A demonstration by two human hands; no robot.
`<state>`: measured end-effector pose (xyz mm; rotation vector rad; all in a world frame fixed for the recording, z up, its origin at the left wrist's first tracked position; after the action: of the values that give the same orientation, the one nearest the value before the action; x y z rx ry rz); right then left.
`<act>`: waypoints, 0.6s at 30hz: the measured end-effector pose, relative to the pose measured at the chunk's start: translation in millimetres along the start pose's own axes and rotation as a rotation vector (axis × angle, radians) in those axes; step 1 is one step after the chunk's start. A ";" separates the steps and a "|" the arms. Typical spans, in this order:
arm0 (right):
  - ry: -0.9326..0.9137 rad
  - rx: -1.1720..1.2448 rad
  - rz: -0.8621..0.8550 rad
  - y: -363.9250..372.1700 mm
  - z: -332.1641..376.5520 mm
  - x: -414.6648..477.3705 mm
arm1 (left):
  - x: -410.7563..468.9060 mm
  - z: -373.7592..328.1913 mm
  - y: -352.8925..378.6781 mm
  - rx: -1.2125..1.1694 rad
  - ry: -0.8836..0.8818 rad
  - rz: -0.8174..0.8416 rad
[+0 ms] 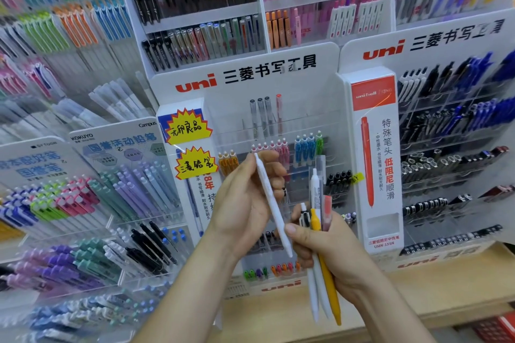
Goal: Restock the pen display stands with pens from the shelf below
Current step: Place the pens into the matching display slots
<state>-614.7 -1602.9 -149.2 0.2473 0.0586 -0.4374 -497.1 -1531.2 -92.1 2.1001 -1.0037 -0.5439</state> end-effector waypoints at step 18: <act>-0.006 -0.040 0.071 6.8 -2.6 -2.7 | -17.8 -6.0 4.1 1.046 -0.083 0.076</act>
<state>-614.2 -1595.2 -150.0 0.2082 0.0524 -0.3662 -506.0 -1516.2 -84.0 2.9100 -1.6364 -0.0244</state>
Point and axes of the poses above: each hand's wrist, its own x-axis towards the middle knuckle, its own y-axis out of the palm, z = x × y, the point moved 2 cm from there along x, towards the middle knuckle, and after that the axes turned 13 degrees about -x, right-handed, at the moved point
